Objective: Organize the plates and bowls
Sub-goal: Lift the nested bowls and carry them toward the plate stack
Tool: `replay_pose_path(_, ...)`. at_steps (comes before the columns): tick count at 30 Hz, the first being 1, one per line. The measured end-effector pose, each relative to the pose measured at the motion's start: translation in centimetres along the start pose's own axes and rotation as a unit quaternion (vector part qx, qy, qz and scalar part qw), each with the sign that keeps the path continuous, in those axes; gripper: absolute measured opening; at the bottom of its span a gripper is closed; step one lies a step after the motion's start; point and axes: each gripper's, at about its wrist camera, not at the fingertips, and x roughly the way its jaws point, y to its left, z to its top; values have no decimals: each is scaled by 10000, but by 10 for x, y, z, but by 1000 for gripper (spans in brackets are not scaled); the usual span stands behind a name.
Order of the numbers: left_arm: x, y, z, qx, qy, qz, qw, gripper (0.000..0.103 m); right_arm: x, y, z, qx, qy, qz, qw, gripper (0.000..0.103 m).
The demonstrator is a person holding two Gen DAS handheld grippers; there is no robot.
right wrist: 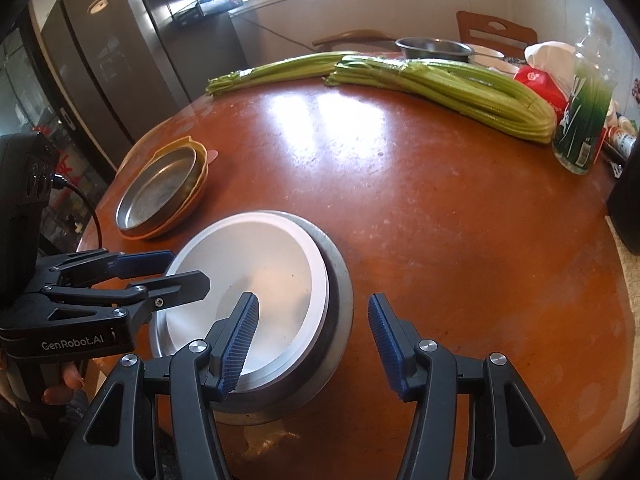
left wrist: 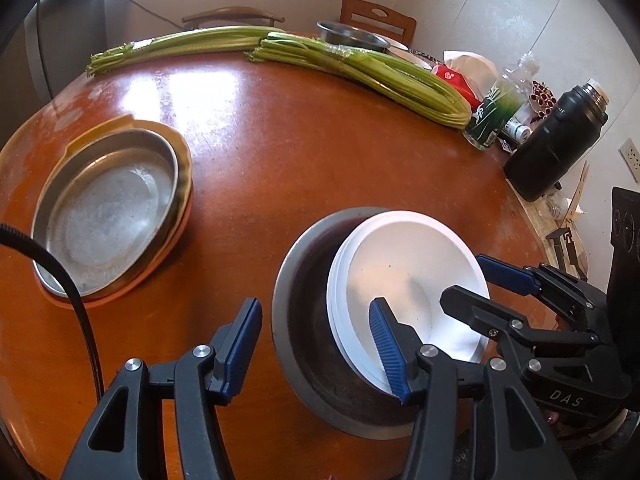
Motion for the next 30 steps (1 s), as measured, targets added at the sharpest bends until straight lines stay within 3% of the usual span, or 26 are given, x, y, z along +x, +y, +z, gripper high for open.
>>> replay_pose_path(16, 13, 3, -2, -50, 176, -117, 9998, 60, 15, 5, -7, 26, 286, 185, 9994, 59)
replay_pose_path(30, 26, 4, -3, -150, 370, -316, 9987, 58, 28, 7, -10, 197, 534, 604, 9965, 60)
